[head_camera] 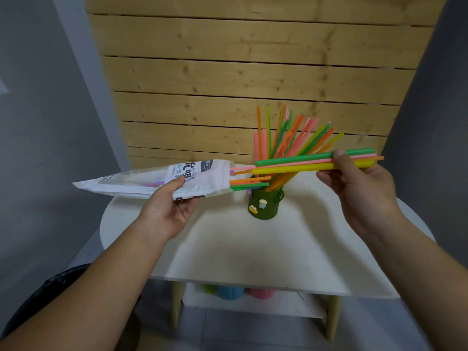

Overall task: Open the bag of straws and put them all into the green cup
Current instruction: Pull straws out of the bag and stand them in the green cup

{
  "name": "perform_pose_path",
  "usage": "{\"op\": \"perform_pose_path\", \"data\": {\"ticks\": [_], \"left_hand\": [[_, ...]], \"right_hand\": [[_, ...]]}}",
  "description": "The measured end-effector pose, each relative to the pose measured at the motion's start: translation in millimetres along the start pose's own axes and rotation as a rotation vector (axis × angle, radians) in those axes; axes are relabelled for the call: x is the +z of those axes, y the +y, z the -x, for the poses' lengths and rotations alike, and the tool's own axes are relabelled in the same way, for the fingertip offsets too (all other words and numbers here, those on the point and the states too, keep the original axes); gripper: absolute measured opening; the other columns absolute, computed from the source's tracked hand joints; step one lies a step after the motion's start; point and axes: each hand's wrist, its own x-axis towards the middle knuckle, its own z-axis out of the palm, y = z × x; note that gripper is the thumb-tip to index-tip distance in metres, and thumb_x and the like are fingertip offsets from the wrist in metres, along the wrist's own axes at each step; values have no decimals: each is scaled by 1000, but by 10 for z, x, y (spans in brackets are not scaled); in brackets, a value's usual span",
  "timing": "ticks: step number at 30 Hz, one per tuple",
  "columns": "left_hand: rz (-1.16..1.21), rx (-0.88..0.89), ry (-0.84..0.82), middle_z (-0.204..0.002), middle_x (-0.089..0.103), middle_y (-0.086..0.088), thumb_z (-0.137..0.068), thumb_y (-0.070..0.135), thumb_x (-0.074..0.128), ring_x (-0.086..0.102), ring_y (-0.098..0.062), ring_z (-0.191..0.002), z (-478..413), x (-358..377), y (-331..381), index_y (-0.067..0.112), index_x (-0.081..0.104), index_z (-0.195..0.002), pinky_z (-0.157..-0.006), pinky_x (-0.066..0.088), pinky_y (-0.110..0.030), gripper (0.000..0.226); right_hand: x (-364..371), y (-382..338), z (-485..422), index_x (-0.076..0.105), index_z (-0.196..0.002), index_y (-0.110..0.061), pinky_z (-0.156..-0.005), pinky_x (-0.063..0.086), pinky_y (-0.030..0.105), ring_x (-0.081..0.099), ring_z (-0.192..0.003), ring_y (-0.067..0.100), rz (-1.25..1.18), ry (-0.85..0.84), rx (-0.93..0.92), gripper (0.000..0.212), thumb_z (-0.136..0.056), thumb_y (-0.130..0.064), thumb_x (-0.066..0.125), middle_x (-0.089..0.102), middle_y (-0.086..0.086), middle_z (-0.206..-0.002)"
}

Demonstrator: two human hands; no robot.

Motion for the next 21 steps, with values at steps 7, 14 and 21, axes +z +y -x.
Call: {"op": "perform_pose_path", "data": {"ticks": [7, 14, 21], "left_hand": [[-19, 8, -9, -68, 76, 1, -95, 18, 66, 73, -14, -55, -5, 46, -57, 17, 66, -95, -50, 59, -22, 1], [-31, 15, -17, -69, 76, 1, -94, 17, 67, 74, -14, -57, -18, 66, -90, 17, 66, -94, -52, 60, -23, 1], [-49, 33, -40, -78, 77, 0, -92, 15, 69, 75, -15, -68, -46, 62, -86, 17, 67, -95, -61, 63, -27, 4]], "right_hand": [[-198, -164, -29, 70, -92, -10, -79, 59, 31, 74, -81, 22, 96, 103, -144, 13, -93, -23, 67, 75, 7, -88], [-165, -226, 38, 71, -82, -22, -71, 61, 33, 74, -68, 14, 381, 128, -287, 13, -93, -28, 67, 74, -2, -79], [94, -87, 47, 72, -79, -18, -55, 49, 8, 70, -67, 1, 600, 20, -382, 18, -92, -30, 67, 70, -10, -70]]}}
